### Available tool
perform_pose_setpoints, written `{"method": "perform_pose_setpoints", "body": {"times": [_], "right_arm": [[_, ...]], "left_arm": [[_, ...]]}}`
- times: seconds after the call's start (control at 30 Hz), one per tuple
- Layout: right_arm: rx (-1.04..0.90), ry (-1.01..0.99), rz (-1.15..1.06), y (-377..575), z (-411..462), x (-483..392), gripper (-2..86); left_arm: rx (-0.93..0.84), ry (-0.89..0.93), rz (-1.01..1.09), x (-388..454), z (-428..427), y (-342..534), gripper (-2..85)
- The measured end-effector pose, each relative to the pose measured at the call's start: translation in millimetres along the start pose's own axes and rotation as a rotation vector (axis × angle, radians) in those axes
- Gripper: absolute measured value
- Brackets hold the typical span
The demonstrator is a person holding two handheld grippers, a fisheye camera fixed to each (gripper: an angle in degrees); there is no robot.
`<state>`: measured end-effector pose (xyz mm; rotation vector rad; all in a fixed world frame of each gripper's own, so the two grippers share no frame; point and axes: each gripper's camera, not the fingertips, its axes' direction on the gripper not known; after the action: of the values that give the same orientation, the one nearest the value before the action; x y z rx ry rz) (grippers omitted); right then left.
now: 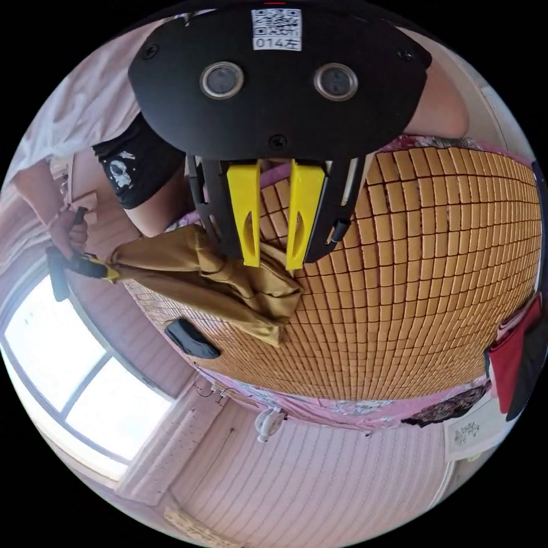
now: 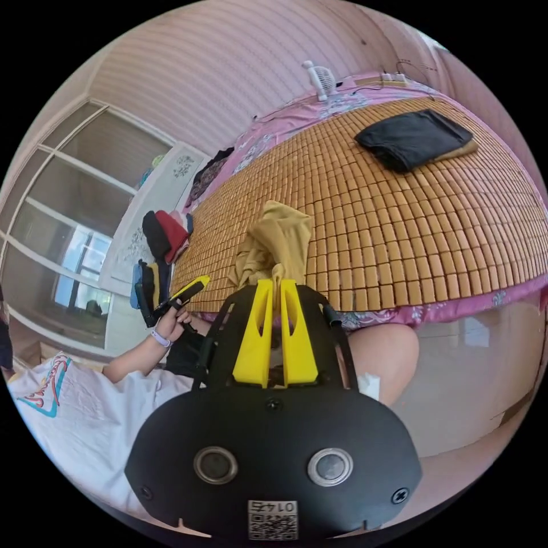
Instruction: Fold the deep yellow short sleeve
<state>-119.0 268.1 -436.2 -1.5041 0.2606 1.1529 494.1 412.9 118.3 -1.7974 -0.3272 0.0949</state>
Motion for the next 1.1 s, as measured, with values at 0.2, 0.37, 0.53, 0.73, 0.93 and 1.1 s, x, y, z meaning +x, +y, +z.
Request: {"method": "perform_pose_setpoints", "body": {"times": [0.2, 0.37, 0.53, 0.73, 0.93, 1.1], "right_arm": [[0.027, 0.001, 0.087, 41, -30, 34, 1.0], [0.065, -0.007, 0.087, 54, -54, 45, 1.0], [0.157, -0.032, 0.01, 35, -100, 38, 1.0], [0.281, -0.115, -0.261, -15, -174, -33, 0.9], [0.447, -0.115, -0.625, -25, -259, -156, 0.8], [0.598, -0.135, -0.821, 5, -321, -223, 0.6]], "left_arm": [[-0.222, -0.038, 0.057, -29, 62, -9, 5.0], [-0.239, -0.03, 0.102, -51, 30, -5, -0.4], [-0.015, 0.095, 0.07, -98, -87, -4, -0.9], [0.332, 0.141, 0.188, -118, -300, -18, -1.0], [0.638, 0.074, 0.352, -114, -521, 45, -1.0], [0.816, -0.086, 0.422, -98, -623, 140, -1.0]]}}
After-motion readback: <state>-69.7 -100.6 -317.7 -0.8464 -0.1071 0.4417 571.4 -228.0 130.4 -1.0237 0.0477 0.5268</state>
